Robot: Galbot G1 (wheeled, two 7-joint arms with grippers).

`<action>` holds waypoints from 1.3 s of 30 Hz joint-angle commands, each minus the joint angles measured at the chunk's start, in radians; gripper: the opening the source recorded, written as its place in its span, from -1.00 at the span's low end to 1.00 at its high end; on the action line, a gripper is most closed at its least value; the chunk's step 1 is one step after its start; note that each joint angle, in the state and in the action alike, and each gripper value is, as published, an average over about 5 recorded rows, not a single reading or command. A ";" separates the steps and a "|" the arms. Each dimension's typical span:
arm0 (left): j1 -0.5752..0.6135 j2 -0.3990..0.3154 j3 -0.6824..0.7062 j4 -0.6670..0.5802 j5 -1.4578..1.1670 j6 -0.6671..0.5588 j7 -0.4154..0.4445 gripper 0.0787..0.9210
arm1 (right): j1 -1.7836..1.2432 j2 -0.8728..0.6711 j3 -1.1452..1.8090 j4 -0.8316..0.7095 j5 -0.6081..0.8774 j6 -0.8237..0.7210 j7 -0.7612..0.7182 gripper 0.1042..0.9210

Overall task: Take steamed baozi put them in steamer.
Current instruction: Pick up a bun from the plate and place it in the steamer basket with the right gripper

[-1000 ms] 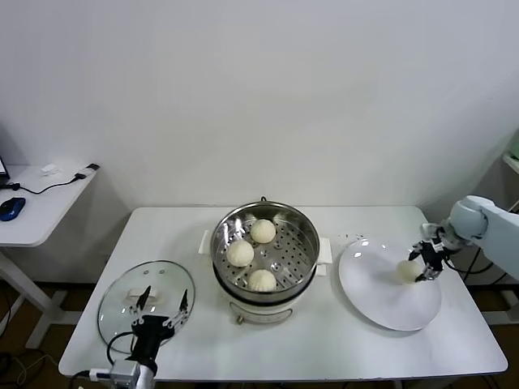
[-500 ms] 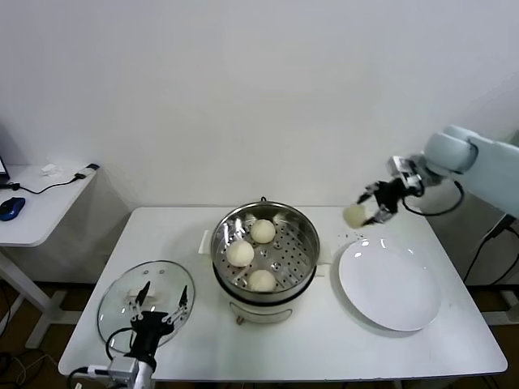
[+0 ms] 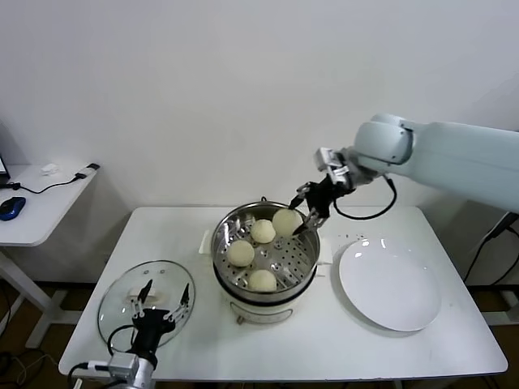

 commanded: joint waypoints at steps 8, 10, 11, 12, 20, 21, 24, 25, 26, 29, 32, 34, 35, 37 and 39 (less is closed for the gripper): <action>-0.006 -0.007 -0.002 0.012 -0.014 0.008 0.001 0.77 | -0.115 0.092 -0.072 -0.046 -0.043 -0.090 0.106 0.28; -0.006 -0.007 -0.003 0.013 -0.015 0.007 0.001 0.77 | -0.128 0.092 -0.075 -0.058 -0.062 -0.090 0.107 0.28; -0.006 -0.007 -0.004 0.013 -0.016 0.006 0.001 0.77 | -0.133 0.092 -0.077 -0.062 -0.070 -0.090 0.108 0.28; -0.006 -0.007 -0.005 0.014 -0.017 0.006 0.001 0.77 | -0.138 0.093 -0.078 -0.066 -0.075 -0.091 0.108 0.28; -0.007 -0.005 -0.006 0.020 -0.022 0.004 0.000 0.77 | -0.159 0.103 -0.069 -0.089 -0.090 -0.100 0.123 0.28; -0.008 -0.005 -0.006 0.020 -0.023 0.004 0.000 0.77 | -0.163 0.105 -0.066 -0.094 -0.092 -0.099 0.123 0.28; -0.008 -0.003 -0.006 0.020 -0.024 0.004 0.000 0.77 | -0.171 0.111 -0.060 -0.106 -0.101 -0.095 0.119 0.28; -0.008 -0.003 -0.007 0.020 -0.024 0.004 0.000 0.77 | -0.175 0.114 -0.056 -0.111 -0.104 -0.091 0.116 0.28; -0.008 -0.002 -0.007 0.021 -0.025 0.003 0.000 0.77 | -0.178 0.117 -0.052 -0.116 -0.108 -0.087 0.113 0.28; -0.008 -0.001 -0.008 0.021 -0.026 0.003 -0.001 0.77 | -0.185 0.124 -0.035 -0.131 -0.119 -0.055 0.095 0.34; -0.005 0.001 -0.008 0.018 -0.028 0.006 0.000 0.77 | -0.175 0.125 -0.028 -0.141 -0.139 0.006 0.048 0.50; -0.003 0.003 -0.007 0.013 -0.034 0.013 0.002 0.77 | -0.157 0.122 -0.025 -0.150 -0.158 0.046 0.009 0.62; -0.001 0.004 -0.006 0.010 -0.038 0.019 0.002 0.77 | -0.145 0.120 -0.022 -0.155 -0.163 0.065 -0.012 0.67; -0.001 0.006 -0.005 0.005 -0.048 0.034 0.001 0.77 | -0.115 0.109 -0.012 -0.167 -0.148 0.102 -0.055 0.73; -0.003 0.007 -0.005 0.000 -0.055 0.049 -0.001 0.77 | -0.080 0.091 0.009 -0.177 -0.095 0.138 -0.102 0.75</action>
